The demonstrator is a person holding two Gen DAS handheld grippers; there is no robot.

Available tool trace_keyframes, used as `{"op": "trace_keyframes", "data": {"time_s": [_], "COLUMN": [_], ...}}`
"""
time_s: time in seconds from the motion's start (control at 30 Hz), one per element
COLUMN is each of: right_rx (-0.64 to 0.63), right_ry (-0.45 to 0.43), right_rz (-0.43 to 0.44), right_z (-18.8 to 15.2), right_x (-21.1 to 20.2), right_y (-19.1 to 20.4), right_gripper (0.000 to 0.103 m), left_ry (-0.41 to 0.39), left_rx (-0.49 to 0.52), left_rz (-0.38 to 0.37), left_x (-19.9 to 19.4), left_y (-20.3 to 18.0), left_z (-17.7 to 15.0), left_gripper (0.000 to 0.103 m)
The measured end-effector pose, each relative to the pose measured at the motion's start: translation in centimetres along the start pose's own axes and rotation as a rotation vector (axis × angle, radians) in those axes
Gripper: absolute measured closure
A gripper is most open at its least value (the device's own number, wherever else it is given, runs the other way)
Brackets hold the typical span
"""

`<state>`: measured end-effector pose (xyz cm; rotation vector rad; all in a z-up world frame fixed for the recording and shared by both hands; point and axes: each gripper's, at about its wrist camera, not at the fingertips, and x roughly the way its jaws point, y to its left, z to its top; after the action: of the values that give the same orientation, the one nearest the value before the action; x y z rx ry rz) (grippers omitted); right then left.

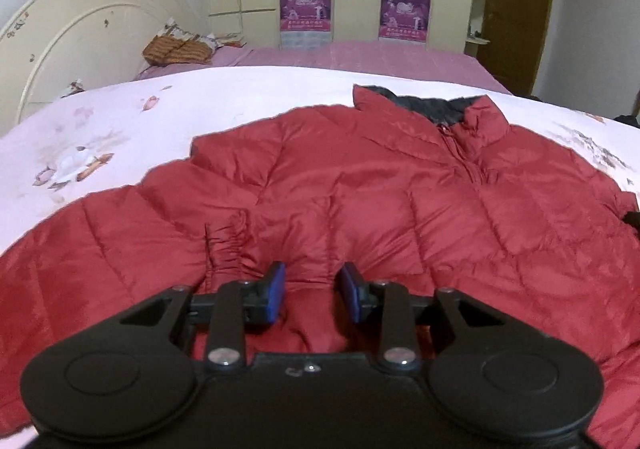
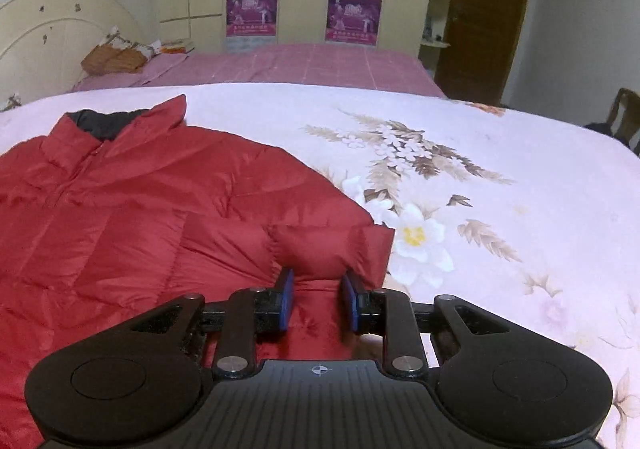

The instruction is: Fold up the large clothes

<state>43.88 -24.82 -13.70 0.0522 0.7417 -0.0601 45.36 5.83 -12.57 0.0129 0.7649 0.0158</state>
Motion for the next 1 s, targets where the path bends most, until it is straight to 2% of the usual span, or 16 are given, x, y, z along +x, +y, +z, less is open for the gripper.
{"op": "trace_keyframes", "data": {"time_s": [0.1,0.2,0.33,0.47,0.63,0.7,0.77,0.8,0.87,1.0], "right_rx": [0.027,-0.001,0.020,-0.026,0.024,-0.004,-0.042,-0.051,-0.061,-0.031], "right_ry": [-0.037,-0.063,0.010,0.024,0.013,0.017,0.062,0.044,0.056,0.002], "right_rz": [0.017,0.012,-0.009,-0.019,0.040,0.054,0.037,0.027,0.011,0.028], "right_z": [0.1,0.7,1.3,1.5,0.1,-1.5,-3.1,-3.4,-2.9,-2.8], "right_x": [-1.7,-1.3,2.3,2.3,-2.9,-4.5,-3.6,-3.5,-3.8,-7.2], "right_y": [-0.3,0.3,-0.9,-0.6,-0.2,0.8,1.8,2.1,2.4,2.1], "right_gripper": [0.078,0.078,0.078,0.078,0.078,0.078,0.078,0.078,0.078,0.078], "left_ry": [-0.047,-0.046,-0.003,0.009,-0.052,-0.017,0.003,0.011,-0.001,-0.055], "left_rx": [0.014,0.043,0.001,0.023,0.021,0.042,0.039,0.033,0.028,0.034], "left_rz": [-0.026,-0.018,-0.004,0.002,-0.059,-0.060,-0.061,-0.061,-0.054,-0.052], "left_x": [-1.2,-0.2,2.0,1.4,-2.6,-2.4,-1.4,-1.4,-2.2,-4.5], "left_y": [-1.2,-2.2,-1.0,-1.1,-1.5,-1.9,-1.8,-1.7,-1.7,-1.5], "left_z": [0.8,1.2,0.8,0.8,-0.5,-1.6,-2.3,-2.0,-1.3,-1.7], "left_gripper": [0.072,0.066,0.066,0.069,0.069,0.068,0.067,0.067,0.069,0.069]}}
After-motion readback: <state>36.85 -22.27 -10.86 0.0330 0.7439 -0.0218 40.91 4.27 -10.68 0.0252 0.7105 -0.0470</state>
